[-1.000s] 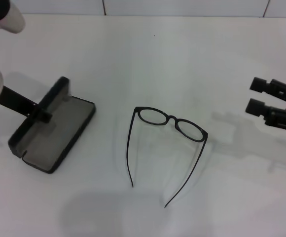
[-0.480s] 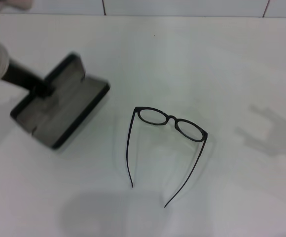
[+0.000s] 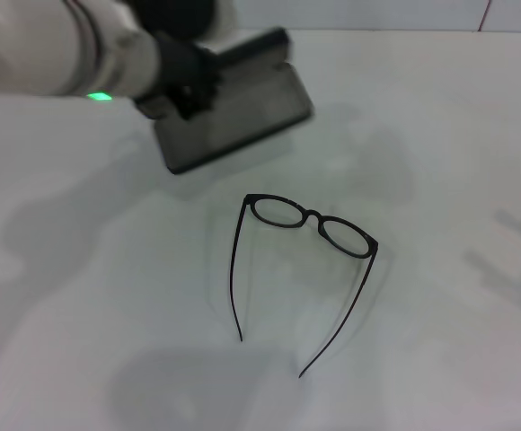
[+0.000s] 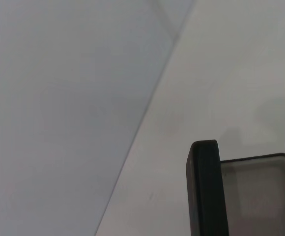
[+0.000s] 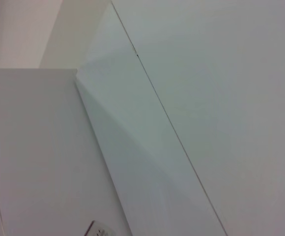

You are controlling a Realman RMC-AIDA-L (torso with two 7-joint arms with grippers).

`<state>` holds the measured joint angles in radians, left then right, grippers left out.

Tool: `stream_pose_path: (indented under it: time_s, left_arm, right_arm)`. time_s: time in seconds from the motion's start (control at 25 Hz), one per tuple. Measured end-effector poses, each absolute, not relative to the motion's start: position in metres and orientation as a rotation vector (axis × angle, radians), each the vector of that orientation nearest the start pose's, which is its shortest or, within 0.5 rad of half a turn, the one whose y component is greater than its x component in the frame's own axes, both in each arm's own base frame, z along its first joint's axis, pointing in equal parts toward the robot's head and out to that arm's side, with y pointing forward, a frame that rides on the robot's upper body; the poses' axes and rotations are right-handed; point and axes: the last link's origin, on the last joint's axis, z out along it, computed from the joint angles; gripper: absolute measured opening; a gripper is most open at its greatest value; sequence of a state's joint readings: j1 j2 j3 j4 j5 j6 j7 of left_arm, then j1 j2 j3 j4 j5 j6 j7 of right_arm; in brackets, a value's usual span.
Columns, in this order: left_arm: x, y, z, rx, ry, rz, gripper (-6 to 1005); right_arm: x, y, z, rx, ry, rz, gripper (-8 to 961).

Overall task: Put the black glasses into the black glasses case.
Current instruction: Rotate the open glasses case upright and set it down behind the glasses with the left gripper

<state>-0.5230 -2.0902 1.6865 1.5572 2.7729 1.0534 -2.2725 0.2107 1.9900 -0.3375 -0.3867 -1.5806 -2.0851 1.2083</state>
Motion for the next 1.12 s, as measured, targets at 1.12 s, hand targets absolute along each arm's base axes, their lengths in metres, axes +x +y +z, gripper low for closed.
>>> stream_pose_path:
  time_s: [1.12]
  left_arm:
    - [-0.103, 0.362, -0.1, -2.481, 0.611, 0.464, 219]
  right_arm:
    - [0.32, 0.201, 0.084, -2.066, 0.583, 1.539, 877]
